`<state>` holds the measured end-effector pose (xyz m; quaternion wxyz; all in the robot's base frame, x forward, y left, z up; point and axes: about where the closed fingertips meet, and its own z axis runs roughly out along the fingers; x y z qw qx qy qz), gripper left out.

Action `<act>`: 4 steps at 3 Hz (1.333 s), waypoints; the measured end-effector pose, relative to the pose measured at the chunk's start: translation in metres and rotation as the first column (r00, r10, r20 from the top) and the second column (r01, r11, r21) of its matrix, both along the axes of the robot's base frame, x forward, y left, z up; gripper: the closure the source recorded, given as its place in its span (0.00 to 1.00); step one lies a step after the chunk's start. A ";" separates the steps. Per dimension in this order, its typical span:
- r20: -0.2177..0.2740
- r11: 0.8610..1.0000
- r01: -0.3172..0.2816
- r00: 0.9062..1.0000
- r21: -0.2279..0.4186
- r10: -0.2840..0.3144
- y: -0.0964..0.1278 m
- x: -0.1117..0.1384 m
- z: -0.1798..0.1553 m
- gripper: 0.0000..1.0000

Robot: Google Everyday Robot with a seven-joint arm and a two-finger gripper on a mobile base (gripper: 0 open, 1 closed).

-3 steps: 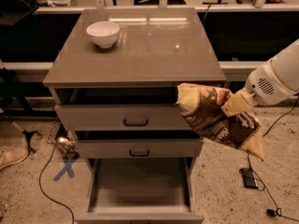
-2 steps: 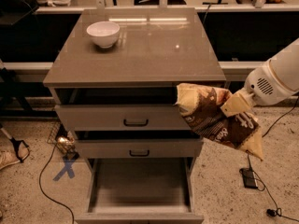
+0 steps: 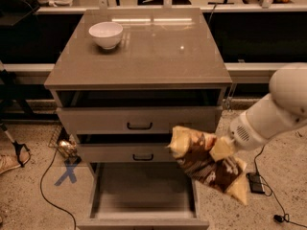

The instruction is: Place brown chip bag into bottom drawer

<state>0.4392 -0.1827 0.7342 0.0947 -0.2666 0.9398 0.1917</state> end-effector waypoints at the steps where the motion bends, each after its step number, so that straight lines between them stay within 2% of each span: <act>1: -0.146 0.999 0.031 0.989 0.034 -0.026 0.024 -0.024 -0.084 1.00; 2: -0.287 0.995 0.089 0.955 0.046 -0.072 0.045 -0.033 -0.168 1.00; 3: -0.335 0.993 0.101 0.939 0.054 -0.078 0.051 -0.038 -0.192 1.00; 4: -0.342 0.993 0.105 0.936 0.060 -0.078 0.052 -0.039 -0.195 1.00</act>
Offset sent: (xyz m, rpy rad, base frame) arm -0.0393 0.0726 -0.2697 0.0880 0.4735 -0.1620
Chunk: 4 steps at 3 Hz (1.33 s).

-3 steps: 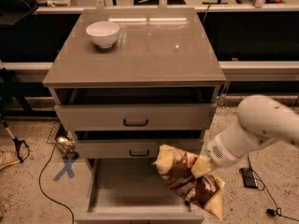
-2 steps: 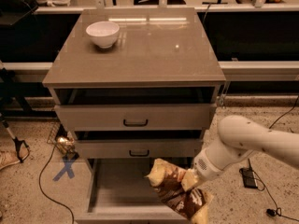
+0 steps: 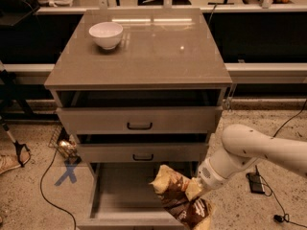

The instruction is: Place brown chip bag into bottom drawer

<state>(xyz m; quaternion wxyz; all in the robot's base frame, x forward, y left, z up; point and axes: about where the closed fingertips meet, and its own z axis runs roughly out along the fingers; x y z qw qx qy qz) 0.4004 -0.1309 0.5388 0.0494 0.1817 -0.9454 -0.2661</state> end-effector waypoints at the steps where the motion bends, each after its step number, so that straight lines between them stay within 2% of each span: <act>1: -0.026 0.998 0.040 0.999 0.057 -0.038 0.011 0.003 -0.034 1.00; 2: -0.044 0.981 0.084 0.996 0.173 -0.077 0.042 0.015 -0.089 1.00; 3: -0.059 0.945 0.118 0.993 0.306 -0.105 0.086 0.023 -0.135 1.00; 4: -0.057 0.906 0.140 0.990 0.400 -0.127 0.121 0.033 -0.161 1.00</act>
Offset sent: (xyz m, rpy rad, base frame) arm 0.0310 0.0802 -0.1631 0.3332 0.0612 -0.1380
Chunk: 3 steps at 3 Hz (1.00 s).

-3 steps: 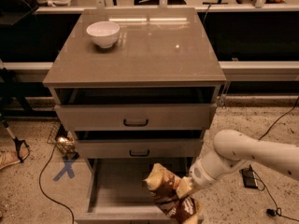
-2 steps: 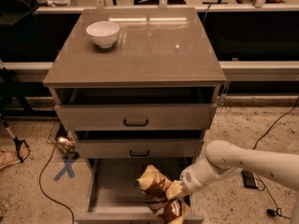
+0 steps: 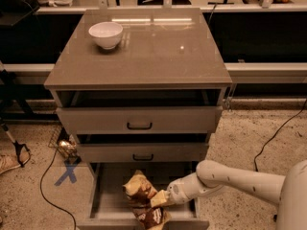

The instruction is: Place brown chip bag into bottom drawer

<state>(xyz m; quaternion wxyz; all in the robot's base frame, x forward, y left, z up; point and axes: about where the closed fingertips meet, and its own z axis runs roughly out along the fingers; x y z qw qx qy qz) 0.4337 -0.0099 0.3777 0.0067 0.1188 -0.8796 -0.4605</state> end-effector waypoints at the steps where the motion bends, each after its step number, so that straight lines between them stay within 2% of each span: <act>1: 0.003 0.997 0.015 1.000 0.078 -0.015 0.028 0.009 -0.016 1.00; 2: 0.008 0.990 0.029 0.999 0.141 -0.031 0.051 0.022 -0.029 1.00; 3: 0.012 0.984 0.039 0.999 0.174 -0.042 0.064 0.031 -0.035 1.00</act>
Offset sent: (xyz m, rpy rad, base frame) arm 0.0315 0.0619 -0.0370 0.1810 -0.0163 -0.0472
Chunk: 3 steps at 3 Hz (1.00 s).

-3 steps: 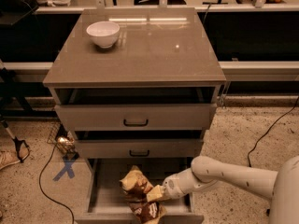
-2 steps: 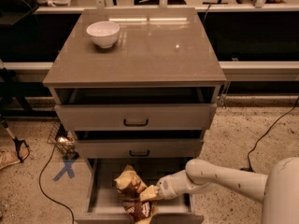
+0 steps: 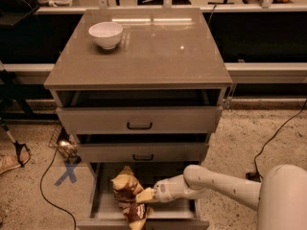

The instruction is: Place brown chip bag into bottom drawer

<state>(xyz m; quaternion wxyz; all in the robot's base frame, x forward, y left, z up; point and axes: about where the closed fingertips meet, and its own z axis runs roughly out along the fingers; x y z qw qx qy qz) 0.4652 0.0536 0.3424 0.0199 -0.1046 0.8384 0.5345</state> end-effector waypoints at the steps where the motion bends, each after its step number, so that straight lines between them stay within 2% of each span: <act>1: 0.003 0.998 0.019 1.000 0.055 -0.019 0.013 0.013 -0.006 1.00; 3: -0.002 0.992 0.037 0.999 0.117 -0.037 0.032 0.037 -0.016 1.00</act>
Offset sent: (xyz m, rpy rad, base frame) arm 0.0463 0.0332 -0.0169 0.1383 -0.0174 -0.0505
